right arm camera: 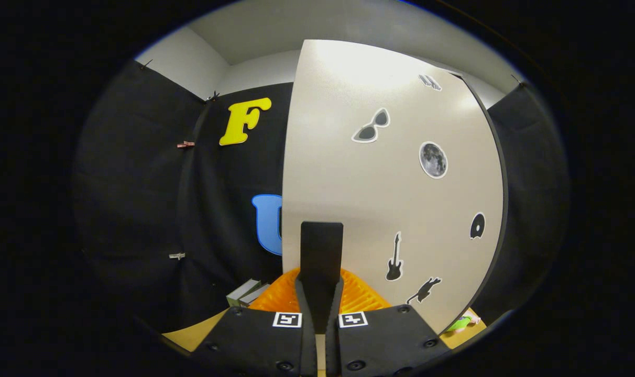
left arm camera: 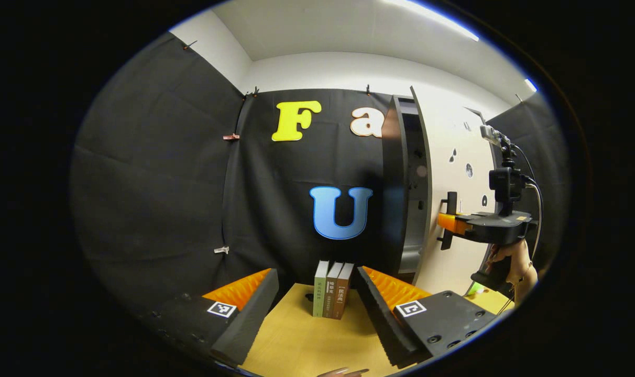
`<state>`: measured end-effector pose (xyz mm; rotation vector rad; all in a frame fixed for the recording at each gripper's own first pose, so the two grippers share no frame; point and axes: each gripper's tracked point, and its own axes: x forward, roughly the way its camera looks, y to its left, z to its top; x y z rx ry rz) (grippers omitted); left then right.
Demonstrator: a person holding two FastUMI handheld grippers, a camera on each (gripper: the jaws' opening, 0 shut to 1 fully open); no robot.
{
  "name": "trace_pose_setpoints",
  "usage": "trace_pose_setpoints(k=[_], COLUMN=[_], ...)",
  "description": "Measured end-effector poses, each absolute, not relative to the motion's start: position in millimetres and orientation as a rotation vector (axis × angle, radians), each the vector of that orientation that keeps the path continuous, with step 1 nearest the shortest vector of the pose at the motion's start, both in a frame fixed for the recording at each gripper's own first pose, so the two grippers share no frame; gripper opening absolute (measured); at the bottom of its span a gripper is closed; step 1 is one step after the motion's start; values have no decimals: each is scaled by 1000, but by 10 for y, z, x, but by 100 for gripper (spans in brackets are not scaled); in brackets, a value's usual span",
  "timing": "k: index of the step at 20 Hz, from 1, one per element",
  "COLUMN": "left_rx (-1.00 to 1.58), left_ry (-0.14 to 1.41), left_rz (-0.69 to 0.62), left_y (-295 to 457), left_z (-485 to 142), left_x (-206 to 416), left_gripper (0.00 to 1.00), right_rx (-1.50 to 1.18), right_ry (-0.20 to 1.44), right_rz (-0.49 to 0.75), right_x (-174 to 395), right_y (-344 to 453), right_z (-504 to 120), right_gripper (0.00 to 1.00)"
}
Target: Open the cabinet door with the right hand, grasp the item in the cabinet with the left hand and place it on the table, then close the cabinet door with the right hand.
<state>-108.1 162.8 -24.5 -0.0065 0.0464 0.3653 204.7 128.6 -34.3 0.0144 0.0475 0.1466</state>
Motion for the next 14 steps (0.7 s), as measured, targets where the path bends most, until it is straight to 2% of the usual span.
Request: trace_pose_setpoints(k=[14], left_rx=[-6], left_ry=[56], left_rz=[247], left_y=[1038], left_z=[-184], left_x=[-1050], left_gripper=[94], right_rx=[34], right_ry=[74], right_rz=[211], right_x=[1642], right_y=[1065], right_z=[-295], right_gripper=[11])
